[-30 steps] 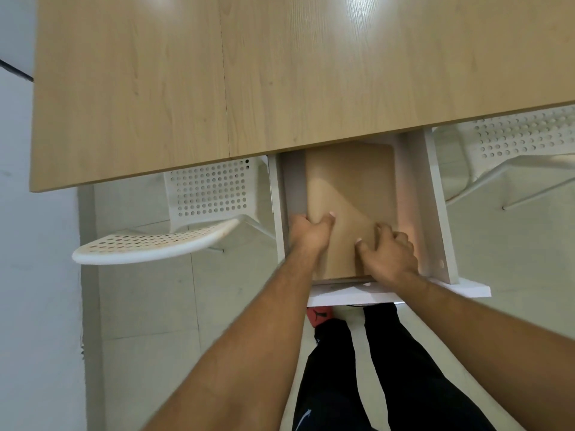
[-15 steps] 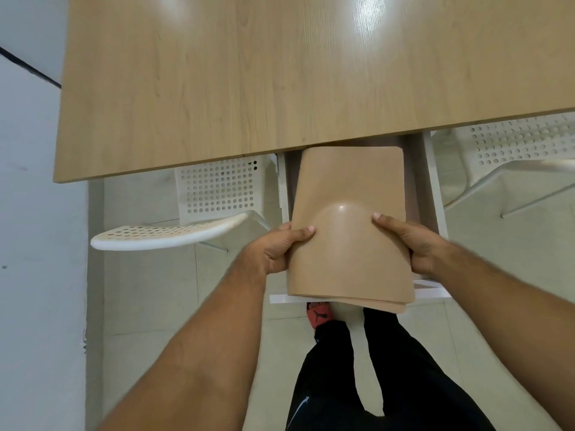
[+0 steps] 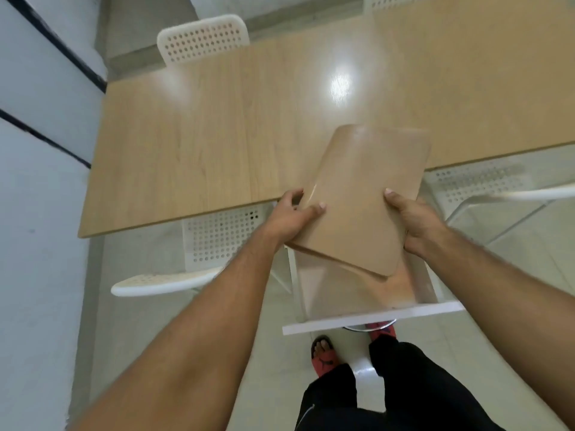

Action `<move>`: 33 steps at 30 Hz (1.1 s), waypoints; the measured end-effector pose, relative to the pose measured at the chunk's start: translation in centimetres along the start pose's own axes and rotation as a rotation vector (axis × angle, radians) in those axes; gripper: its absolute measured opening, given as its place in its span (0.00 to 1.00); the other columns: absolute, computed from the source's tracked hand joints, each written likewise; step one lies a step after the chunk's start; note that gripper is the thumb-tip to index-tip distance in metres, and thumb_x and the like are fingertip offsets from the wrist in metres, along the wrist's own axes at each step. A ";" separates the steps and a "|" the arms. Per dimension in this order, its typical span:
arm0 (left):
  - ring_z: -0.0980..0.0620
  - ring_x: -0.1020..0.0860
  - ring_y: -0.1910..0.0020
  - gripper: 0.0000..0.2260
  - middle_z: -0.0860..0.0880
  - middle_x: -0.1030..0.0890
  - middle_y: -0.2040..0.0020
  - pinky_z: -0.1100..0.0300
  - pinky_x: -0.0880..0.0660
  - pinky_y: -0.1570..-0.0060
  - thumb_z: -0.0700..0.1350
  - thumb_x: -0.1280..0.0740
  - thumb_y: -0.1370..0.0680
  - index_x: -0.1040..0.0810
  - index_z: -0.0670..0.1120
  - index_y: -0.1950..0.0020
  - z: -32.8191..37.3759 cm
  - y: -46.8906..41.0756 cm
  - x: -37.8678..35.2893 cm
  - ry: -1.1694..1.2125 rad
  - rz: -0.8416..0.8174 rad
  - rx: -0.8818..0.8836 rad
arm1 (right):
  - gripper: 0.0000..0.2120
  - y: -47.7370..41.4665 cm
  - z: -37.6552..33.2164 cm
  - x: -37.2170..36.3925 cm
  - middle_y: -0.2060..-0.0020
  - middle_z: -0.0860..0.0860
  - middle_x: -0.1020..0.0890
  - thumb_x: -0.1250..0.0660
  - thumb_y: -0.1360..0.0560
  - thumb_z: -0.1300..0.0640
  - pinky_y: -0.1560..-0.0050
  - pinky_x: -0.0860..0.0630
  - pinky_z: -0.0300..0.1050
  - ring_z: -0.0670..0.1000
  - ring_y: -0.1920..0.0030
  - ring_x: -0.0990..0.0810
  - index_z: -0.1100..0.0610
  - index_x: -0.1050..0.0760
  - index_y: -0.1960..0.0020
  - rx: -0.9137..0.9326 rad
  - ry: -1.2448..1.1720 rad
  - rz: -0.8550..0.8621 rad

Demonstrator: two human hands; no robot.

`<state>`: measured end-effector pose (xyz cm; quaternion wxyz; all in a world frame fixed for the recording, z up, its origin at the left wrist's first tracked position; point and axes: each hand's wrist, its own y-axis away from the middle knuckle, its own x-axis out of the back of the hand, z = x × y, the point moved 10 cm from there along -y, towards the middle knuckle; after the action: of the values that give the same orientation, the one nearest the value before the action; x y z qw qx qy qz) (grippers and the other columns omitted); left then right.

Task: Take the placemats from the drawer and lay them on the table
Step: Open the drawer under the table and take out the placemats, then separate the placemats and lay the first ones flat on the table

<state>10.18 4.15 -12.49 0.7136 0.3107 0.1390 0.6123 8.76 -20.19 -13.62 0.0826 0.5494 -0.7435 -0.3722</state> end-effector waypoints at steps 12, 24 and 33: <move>0.51 0.23 0.36 0.34 0.51 0.27 0.27 0.57 0.26 0.35 0.38 0.23 0.29 0.30 0.52 0.25 7.4 -8.0 -2.0 -0.392 -0.041 -0.176 | 0.14 -9.3 -8.5 1.2 0.42 0.59 0.17 0.34 0.20 0.61 0.45 0.19 0.61 0.57 0.47 0.16 0.60 0.23 0.35 0.005 -0.106 0.087; 0.58 0.24 0.36 0.18 0.54 0.21 0.33 0.67 0.31 0.35 0.43 0.34 0.21 0.23 0.52 0.30 8.6 -13.9 -1.4 -0.307 0.314 -0.297 | 0.21 -16.3 -8.4 0.4 0.37 0.54 0.18 0.37 0.20 0.47 0.34 0.25 0.56 0.56 0.36 0.20 0.55 0.24 0.31 -0.087 -0.113 0.030; 0.47 0.21 0.53 0.12 0.48 0.17 0.55 0.57 0.25 0.52 0.38 0.35 0.23 0.18 0.53 0.60 9.1 -20.7 5.4 0.076 0.517 -0.121 | 0.21 -14.0 -6.6 -3.4 0.41 0.57 0.17 0.31 0.25 0.55 0.47 0.18 0.54 0.59 0.42 0.17 0.58 0.26 0.33 -0.124 0.063 -0.222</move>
<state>32.90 5.71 -17.24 0.5450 0.2694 0.0450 0.7927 24.15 -21.95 -17.03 0.0982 0.6334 -0.6508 -0.4069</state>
